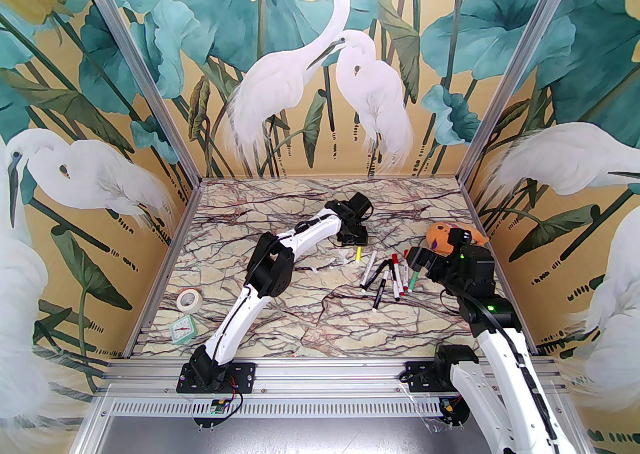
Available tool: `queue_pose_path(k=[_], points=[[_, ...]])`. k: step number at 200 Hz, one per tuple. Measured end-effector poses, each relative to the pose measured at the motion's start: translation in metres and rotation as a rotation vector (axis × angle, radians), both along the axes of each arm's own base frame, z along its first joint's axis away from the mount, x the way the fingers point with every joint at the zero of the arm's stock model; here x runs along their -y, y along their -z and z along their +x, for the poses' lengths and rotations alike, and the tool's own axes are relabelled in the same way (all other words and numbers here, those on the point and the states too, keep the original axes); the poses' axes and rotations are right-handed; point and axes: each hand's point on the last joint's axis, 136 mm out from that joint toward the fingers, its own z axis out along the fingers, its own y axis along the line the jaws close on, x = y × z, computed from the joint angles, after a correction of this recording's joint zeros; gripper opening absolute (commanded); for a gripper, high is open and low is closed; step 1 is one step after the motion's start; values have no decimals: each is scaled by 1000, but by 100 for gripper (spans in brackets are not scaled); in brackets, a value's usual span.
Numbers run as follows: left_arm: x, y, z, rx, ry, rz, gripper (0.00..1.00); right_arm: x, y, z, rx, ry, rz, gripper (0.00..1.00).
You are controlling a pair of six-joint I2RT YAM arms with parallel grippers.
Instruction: Open the pen caps
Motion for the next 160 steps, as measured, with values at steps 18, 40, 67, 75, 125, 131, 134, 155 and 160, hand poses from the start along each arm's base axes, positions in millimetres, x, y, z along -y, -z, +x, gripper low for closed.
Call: queue_pose_path(k=[18,40,67,75,125,131,134,155,160], points=[[0,2,0,-3,4,4,33,0,2,0,-5,0,0,99],[0,6,0,-7,9,11,33,0,3,0,-6,0,0,99],[0,12,0,-13,16,19,33,-1,3,-1,-7,-1,5,99],[0,12,0,-13,18,20,33,-1,3,-1,-7,0,5,99],[-1,13,0,-3,47,36,29,-1,7,-1,-17,-2,11,99],[-4,13,0,1,51,48,29,-2,7,-1,-17,-3,12,99],[-4,13,0,3,52,52,28,-2,8,-1,-19,-5,13,99],[-8,15,0,29,73,97,25,-4,10,0,-30,-15,19,99],[-10,15,0,38,78,112,24,-5,11,0,-33,-18,20,99]])
